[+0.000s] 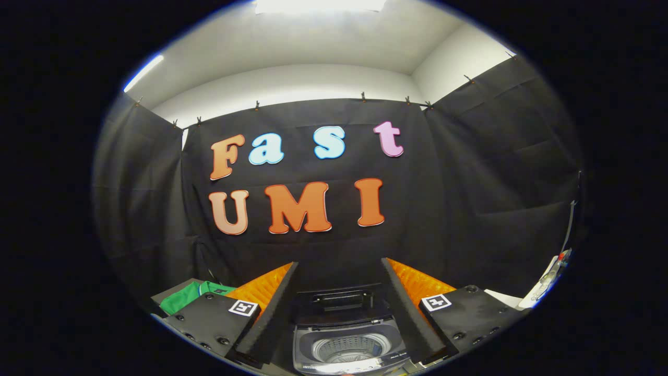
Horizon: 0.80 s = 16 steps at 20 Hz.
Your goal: Put the clothes into the washing machine and then close the washing machine lid.
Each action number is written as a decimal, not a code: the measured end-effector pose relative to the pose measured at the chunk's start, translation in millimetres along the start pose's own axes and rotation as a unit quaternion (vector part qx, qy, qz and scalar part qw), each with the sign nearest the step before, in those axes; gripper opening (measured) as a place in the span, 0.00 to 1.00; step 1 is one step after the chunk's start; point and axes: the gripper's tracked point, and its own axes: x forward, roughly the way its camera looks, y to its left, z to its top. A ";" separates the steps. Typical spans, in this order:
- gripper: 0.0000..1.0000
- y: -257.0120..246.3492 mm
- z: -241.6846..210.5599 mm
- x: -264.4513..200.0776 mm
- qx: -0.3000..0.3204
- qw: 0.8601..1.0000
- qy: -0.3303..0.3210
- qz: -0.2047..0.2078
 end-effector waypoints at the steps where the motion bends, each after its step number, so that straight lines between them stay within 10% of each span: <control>1: 0.98 15.7 -2.8 7.6 0.000 1.000 0.003 0.013; 16: 0.98 300.2 -77.8 85.8 0.036 0.974 0.095 0.204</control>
